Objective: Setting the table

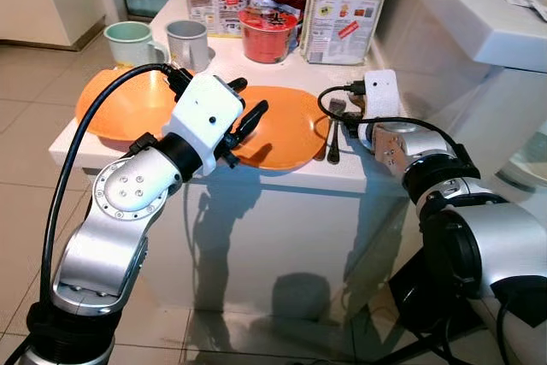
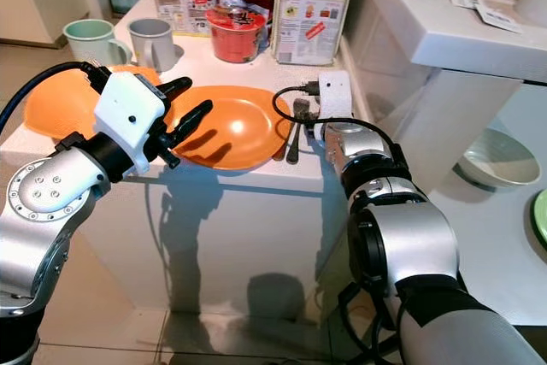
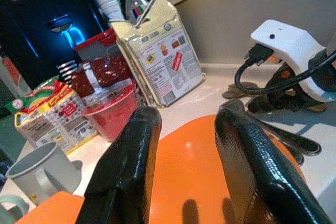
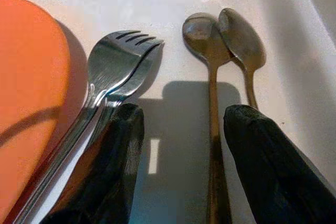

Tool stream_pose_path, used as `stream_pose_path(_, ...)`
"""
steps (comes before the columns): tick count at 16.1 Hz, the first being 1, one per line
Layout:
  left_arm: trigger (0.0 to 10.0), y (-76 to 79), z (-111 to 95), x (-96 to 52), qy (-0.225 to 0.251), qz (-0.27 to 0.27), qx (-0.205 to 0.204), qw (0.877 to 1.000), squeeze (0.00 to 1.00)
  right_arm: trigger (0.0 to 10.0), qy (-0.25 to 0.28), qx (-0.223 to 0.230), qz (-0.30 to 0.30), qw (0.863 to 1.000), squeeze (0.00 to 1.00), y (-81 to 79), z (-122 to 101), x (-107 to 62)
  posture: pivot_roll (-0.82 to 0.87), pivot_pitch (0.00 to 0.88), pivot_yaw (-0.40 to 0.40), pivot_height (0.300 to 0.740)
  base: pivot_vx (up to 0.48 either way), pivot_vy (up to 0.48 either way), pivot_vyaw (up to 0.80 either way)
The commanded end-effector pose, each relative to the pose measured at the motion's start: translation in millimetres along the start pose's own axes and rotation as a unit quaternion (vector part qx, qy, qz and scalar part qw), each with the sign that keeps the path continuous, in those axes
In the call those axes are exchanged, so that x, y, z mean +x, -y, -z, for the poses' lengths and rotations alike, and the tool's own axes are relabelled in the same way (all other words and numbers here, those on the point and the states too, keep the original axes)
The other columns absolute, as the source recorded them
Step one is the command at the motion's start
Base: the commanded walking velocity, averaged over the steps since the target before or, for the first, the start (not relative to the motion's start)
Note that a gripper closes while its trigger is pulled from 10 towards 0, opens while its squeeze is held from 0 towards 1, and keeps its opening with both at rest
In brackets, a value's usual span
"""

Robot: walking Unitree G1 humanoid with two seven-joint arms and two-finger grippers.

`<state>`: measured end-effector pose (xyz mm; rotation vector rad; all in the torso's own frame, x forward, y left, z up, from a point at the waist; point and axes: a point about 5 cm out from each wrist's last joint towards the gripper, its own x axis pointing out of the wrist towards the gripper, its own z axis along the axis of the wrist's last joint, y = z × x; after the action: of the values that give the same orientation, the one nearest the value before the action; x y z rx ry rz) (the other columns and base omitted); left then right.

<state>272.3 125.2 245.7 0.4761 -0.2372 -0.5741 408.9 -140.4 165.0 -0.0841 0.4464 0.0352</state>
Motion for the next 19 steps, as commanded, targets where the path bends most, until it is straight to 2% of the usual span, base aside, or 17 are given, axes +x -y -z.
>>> stream_pose_path(1,10.0,2.1,-4,-2.0,0.005,0.009,0.002,1.000,0.00,9.5,-0.012,-0.007,0.011,1.000,0.00,7.3,2,-0.2,0.13,0.000,-0.084,0.740,0.000,0.000,0.00)
stream_pose_path(2,10.0,2.2,-4,-2.1,0.005,0.009,0.002,1.000,0.00,10.0,-0.011,-0.003,0.014,1.000,0.00,7.9,2,-0.2,0.13,0.000,-0.085,0.740,0.000,0.000,0.00)
stream_pose_path(8,10.0,4.3,-5,-3.4,0.005,0.013,0.001,1.000,0.00,10.0,0.012,0.046,0.037,0.998,0.00,21.2,1,-0.6,0.12,0.000,-0.079,0.740,0.000,0.000,0.00)
stream_pose_path(9,10.0,5.2,-5,-3.1,0.005,0.015,0.001,1.000,0.00,10.0,0.010,0.048,0.037,0.998,0.80,22.2,3,-0.5,0.12,0.000,-0.078,0.740,0.000,0.000,0.00)
stream_pose_path(10,10.0,5.5,-5,-3.1,0.005,0.016,0.001,1.000,0.00,10.0,0.008,0.048,0.037,0.998,1.00,22.3,4,-0.4,0.12,0.000,-0.076,0.740,0.000,0.000,0.00)
stream_pose_path(13,10.0,5.5,-6,-3.3,0.003,0.018,0.003,1.000,0.00,10.0,-0.001,0.038,0.026,0.999,1.00,19.5,7,0.0,0.13,0.000,-0.075,0.740,0.000,0.000,0.00)
stream_pose_path(14,10.0,5.8,-6,-3.8,0.002,0.019,0.004,1.000,0.00,10.0,-0.006,0.035,0.021,0.999,0.26,18.2,9,0.3,0.13,0.000,-0.075,0.740,0.000,0.000,0.00)
stream_pose_path(15,10.0,6.1,-6,-4.1,0.002,0.020,0.004,1.000,0.00,10.0,-0.010,0.033,0.018,0.999,0.00,17.4,11,0.4,0.13,0.000,-0.075,0.740,0.000,0.000,0.00)
stream_pose_path(19,10.0,6.6,-6,-4.8,-0.001,0.023,0.003,1.000,0.00,10.0,-0.030,0.039,0.000,0.999,0.00,12.1,22,1.4,0.13,0.000,-0.072,0.740,0.000,0.000,0.00)
